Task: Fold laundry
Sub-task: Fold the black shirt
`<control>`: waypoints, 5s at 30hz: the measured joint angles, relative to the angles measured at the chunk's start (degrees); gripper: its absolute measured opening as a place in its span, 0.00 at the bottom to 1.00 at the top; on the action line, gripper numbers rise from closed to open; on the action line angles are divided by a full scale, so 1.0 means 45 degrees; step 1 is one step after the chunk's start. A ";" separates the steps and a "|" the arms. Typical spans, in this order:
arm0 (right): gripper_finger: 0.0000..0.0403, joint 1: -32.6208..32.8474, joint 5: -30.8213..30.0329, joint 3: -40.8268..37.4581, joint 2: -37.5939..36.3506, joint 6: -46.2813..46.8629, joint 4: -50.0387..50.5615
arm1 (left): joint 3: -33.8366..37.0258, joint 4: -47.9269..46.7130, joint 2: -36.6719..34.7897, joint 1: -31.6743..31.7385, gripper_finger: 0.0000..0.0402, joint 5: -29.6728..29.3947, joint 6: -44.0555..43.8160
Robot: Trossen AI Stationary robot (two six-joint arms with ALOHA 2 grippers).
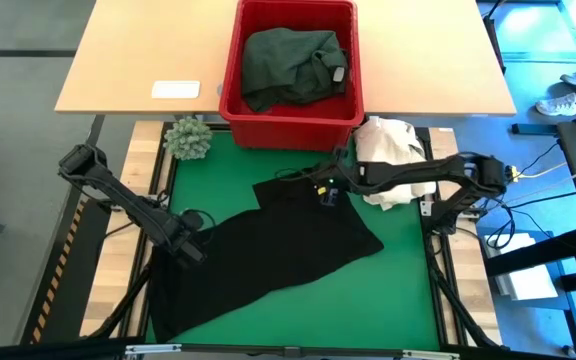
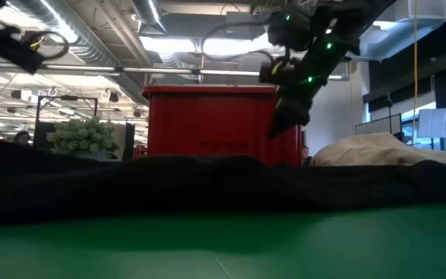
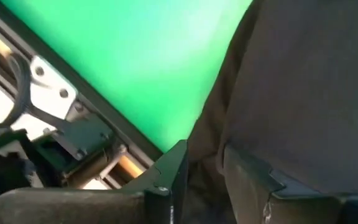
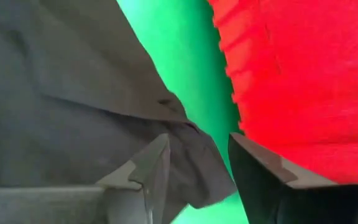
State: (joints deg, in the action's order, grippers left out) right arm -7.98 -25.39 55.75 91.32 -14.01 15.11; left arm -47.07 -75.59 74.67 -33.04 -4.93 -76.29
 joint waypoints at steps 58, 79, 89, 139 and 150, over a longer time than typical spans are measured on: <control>0.00 0.8165 0.9226 -0.1156 -0.0990 0.5308 0.6112 | -0.2005 1.0183 0.4920 0.1074 0.24 -0.0311 0.8782; 0.00 0.3041 0.4298 -0.1132 0.0649 0.2037 0.0828 | -0.2673 0.9934 0.5334 0.1355 0.24 -0.1168 0.8646; 0.00 0.1098 0.3404 -0.1132 0.0978 0.1902 -0.0507 | -0.2770 1.0005 0.6935 0.1348 0.24 0.0250 0.8646; 0.00 0.8182 0.8320 -0.2841 -0.0824 0.5834 0.3794 | -0.2675 0.8947 0.4274 -0.4708 0.22 0.4462 -0.1903; 0.00 0.7911 0.7983 -0.2817 -0.0834 0.6070 0.4738 | -0.2675 0.8950 0.4274 -0.5095 0.22 0.2978 -0.2235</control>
State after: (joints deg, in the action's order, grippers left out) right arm 27.62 10.53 43.07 87.57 13.30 36.43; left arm -59.11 -35.31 93.91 -55.97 8.47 -86.35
